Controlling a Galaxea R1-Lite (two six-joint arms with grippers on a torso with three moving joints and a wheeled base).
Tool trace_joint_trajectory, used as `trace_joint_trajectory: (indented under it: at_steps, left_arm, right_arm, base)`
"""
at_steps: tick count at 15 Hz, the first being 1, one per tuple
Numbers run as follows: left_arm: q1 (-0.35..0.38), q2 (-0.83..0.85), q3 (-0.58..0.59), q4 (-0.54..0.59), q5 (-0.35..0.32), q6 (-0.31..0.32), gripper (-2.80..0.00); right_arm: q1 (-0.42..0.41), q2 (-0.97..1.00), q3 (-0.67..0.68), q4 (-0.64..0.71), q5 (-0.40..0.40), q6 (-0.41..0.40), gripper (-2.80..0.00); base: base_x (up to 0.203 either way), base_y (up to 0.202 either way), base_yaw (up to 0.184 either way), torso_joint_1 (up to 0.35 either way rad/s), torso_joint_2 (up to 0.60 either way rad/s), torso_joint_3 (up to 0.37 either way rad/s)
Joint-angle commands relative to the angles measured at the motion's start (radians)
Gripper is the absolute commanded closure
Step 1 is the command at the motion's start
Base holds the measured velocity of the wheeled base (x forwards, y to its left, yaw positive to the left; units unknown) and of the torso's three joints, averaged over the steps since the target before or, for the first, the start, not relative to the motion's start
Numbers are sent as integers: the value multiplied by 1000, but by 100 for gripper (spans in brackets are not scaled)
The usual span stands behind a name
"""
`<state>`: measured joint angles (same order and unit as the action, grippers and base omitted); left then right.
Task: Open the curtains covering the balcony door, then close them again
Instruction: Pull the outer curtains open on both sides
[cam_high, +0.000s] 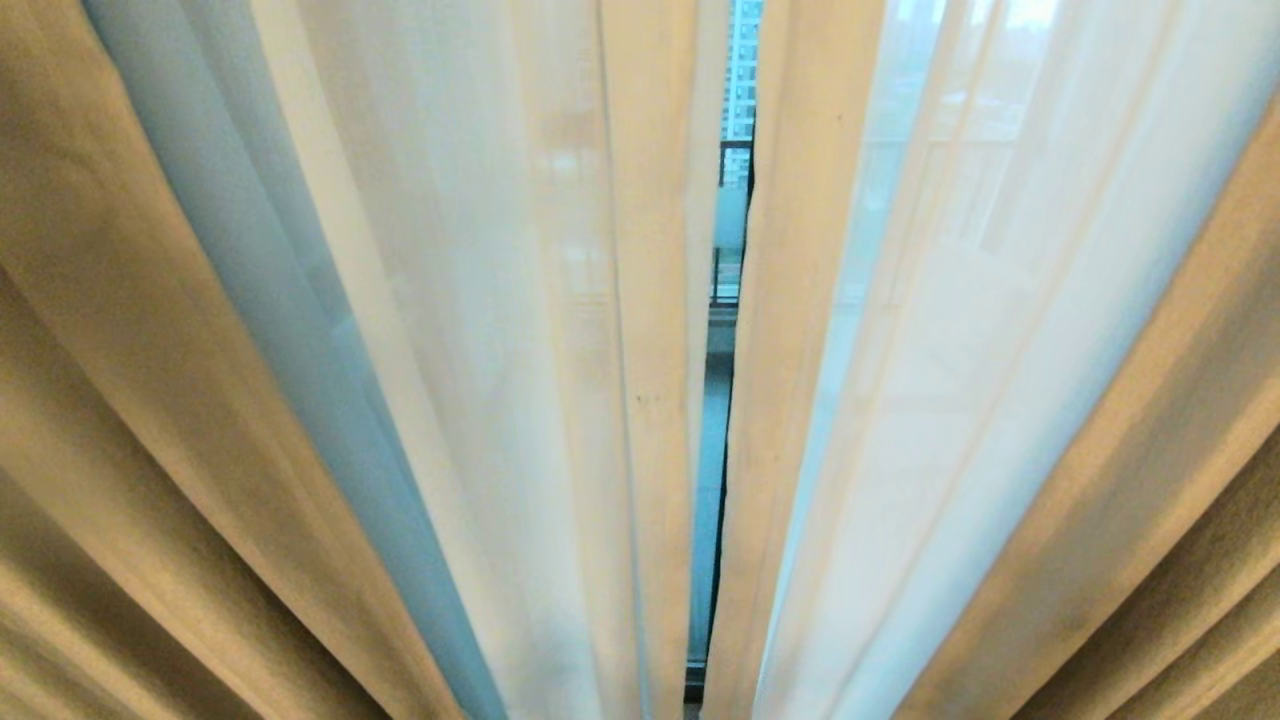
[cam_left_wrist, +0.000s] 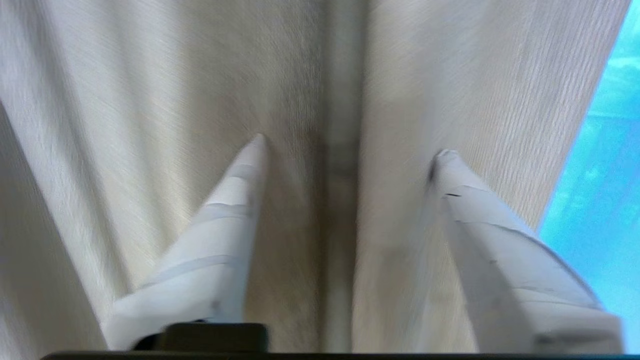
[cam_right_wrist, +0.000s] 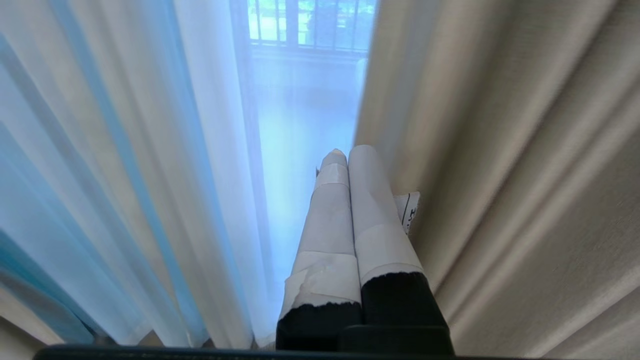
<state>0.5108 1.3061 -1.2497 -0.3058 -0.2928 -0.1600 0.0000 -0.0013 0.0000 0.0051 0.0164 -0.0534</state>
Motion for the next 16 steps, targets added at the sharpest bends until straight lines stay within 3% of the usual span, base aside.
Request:
trace_joint_trajectory:
  at_steps: [1,10,11,16]
  left_arm:
    - [-9,-68,38,39,-1,-1,-280]
    - [-40,-302,293,82,1,-1,-280]
    - [-40,-315,309,82,1,-1,0]
    - [-77,-435,420,119,0,-1,0]
  right_arm:
    - [0,1,0,1,0,0,0]
    - [0,1,0,-1,0,0,0]
    - [0,1,0,1,0,0,0]
    - [0,1,0,1,0,0,0]
  base:
    - [0,0,0,0,0,0]
    - [0,0,0,0,0,0]
    - [0,0,0,0,0,0]
    - [0,0,0,0,0,0]
